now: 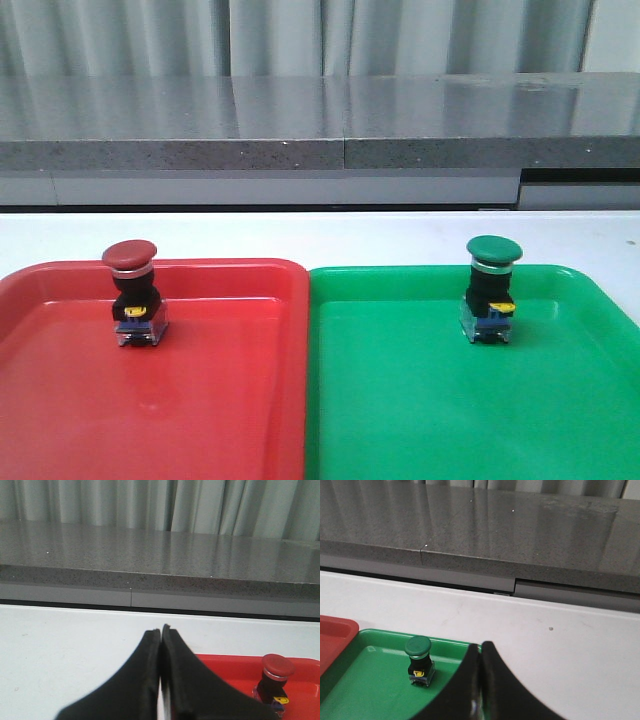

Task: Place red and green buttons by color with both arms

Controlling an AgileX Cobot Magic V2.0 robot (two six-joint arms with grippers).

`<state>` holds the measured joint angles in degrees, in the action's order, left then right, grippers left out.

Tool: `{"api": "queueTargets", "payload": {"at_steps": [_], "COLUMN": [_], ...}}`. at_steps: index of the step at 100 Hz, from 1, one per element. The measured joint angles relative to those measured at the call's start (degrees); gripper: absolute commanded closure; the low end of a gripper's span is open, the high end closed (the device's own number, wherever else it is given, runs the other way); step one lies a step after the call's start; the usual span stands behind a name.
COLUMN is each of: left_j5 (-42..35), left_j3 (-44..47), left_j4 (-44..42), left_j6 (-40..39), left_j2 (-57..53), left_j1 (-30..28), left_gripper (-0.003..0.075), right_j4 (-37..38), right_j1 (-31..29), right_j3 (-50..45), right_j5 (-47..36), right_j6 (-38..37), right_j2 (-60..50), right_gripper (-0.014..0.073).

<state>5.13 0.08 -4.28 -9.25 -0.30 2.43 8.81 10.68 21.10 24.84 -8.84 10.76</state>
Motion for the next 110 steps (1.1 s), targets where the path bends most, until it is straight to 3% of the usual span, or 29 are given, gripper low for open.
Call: {"api": "queueTargets", "payload": {"at_steps": [33,72,110], "left_j5": [0.00,0.00,0.00], "left_j3": [0.00,0.00,0.00], "left_j4": [0.00,0.00,0.00], "left_j6": [0.00,0.00,0.00], "left_j2": [0.00,0.00,0.00], "left_j1": [0.00,0.00,0.00], "left_gripper": [0.0739,0.0739,0.0739], "right_j4": [-7.07,-7.59,-7.63], "right_j1": [-7.70,-7.81,-7.81], "right_j3": [-13.32,-22.16,-22.64], "right_j5": [-6.53,-16.01,-17.28], "right_j6": [2.48,2.92,2.95], "right_j2": [-10.09,-11.38,-11.38], "right_gripper": [0.0704,0.0704,0.0704]}}
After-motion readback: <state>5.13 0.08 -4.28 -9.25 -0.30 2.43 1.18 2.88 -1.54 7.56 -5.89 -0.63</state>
